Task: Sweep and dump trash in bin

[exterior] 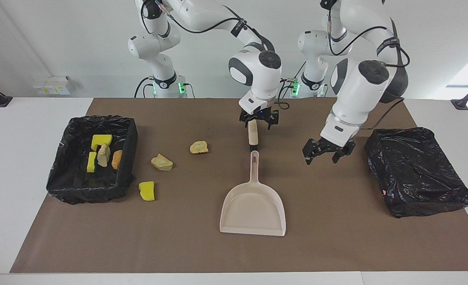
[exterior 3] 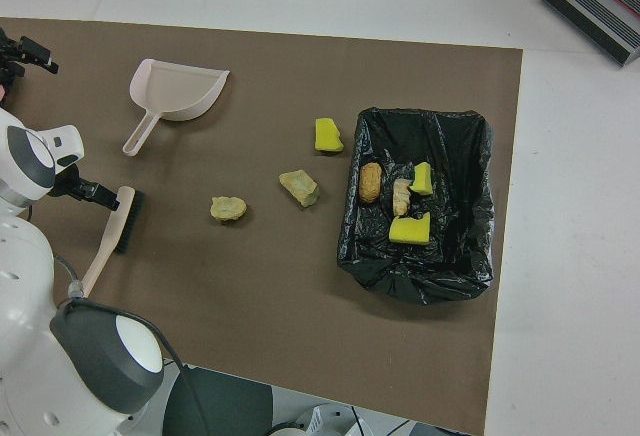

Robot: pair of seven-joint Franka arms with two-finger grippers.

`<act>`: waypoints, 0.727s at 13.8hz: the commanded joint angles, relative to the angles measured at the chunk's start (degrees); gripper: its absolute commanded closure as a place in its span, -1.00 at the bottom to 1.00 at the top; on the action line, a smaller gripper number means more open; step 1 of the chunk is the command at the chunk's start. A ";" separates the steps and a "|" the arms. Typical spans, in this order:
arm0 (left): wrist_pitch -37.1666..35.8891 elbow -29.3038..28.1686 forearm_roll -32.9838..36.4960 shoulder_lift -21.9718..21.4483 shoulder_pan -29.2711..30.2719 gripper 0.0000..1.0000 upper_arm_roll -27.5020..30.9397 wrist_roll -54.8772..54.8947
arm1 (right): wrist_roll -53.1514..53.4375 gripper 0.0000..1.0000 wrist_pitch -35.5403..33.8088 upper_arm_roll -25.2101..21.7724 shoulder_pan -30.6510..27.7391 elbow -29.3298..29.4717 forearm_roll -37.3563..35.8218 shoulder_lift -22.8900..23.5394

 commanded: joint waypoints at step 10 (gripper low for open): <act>8.44 0.42 0.17 8.85 -14.11 -1.00 0.85 -6.67 | 1.42 -0.33 8.34 -0.16 4.68 -20.94 15.25 -12.17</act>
